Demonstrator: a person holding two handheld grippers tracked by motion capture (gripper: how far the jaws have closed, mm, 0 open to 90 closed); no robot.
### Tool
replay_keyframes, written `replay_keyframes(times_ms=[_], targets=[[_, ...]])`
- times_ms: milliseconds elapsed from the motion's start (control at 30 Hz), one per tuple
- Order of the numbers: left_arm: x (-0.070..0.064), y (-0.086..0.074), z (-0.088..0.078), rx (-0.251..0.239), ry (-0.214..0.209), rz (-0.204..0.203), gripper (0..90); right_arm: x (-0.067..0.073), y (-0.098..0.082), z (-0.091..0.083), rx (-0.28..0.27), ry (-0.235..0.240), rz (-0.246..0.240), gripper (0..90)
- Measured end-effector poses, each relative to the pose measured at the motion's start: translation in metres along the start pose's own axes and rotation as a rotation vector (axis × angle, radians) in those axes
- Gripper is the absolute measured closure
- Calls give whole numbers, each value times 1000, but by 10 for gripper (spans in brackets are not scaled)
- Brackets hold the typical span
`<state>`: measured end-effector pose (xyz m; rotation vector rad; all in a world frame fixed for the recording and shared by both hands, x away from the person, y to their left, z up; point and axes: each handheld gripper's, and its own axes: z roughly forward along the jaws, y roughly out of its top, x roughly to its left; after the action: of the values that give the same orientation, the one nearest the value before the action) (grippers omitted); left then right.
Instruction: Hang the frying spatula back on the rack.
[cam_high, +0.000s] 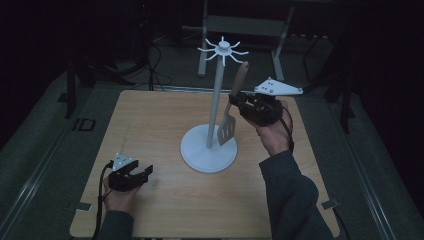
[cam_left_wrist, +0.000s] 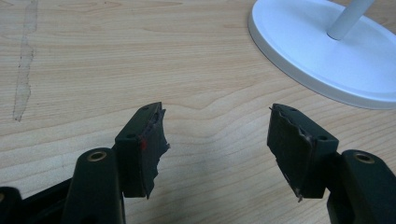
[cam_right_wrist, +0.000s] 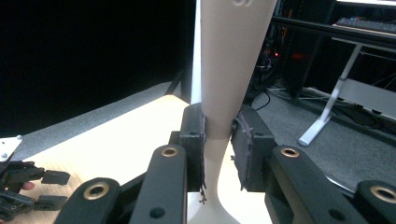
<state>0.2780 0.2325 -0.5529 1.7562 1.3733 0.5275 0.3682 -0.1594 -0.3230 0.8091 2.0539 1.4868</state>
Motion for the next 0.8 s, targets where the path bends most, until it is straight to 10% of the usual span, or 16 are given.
replay_keyframes(times_ms=[800], targets=[[1,0,-1,-6,3,-4,367,0,11,11,30,9,3,749]])
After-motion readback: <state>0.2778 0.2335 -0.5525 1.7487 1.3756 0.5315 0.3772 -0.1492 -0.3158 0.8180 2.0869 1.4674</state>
